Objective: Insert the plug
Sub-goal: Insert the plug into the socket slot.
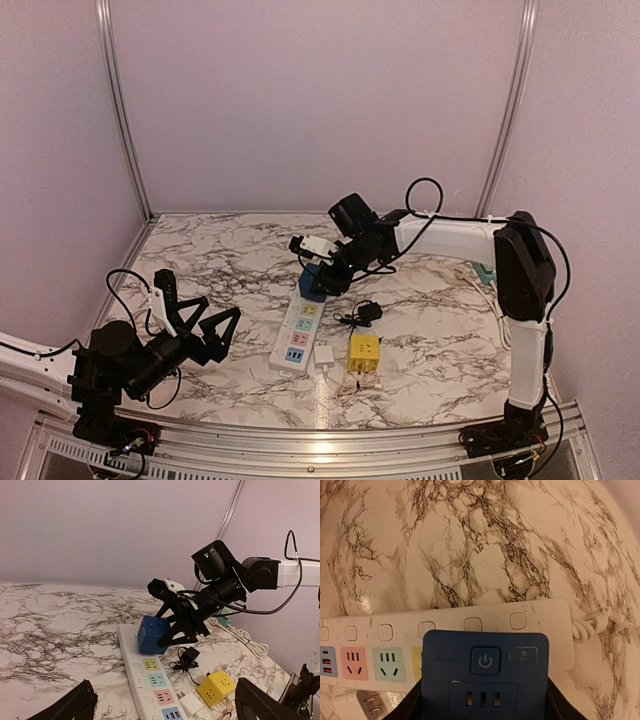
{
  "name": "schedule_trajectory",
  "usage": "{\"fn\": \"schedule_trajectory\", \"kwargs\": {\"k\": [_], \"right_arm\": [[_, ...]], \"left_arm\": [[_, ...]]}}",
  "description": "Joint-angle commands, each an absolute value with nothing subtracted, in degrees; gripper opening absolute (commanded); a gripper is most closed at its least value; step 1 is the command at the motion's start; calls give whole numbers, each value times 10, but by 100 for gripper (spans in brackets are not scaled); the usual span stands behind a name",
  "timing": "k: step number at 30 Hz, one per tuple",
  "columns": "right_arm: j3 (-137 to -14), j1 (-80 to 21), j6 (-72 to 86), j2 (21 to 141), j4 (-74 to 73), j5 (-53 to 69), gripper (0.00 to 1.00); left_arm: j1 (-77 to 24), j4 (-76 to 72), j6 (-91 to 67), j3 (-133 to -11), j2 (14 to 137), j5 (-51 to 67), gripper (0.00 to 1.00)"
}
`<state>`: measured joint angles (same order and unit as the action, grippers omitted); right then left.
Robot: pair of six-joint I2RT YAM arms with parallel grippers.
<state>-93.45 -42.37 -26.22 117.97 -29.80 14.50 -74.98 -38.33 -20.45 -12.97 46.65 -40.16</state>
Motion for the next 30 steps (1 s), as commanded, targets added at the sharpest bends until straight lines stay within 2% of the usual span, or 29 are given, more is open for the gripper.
{"fn": "schedule_trajectory", "kwargs": {"k": [1,8,13,30], "right_arm": [[-964,-409,-255,1184,-310,147,0],[-966,-408,-249,1196,-305,182,0],[-939,-408,-242,1159,-260,218,0],[-944,-408,-252,1186,-279,202,0]], "left_arm": [[-747,-400,-203,-125,457,-410,99],[-747,-398,-199,-128,454,-409,99],[-747,-398,-195,-130,454,-409,99],[-747,-402,-196,-124,453,-410,99]]}}
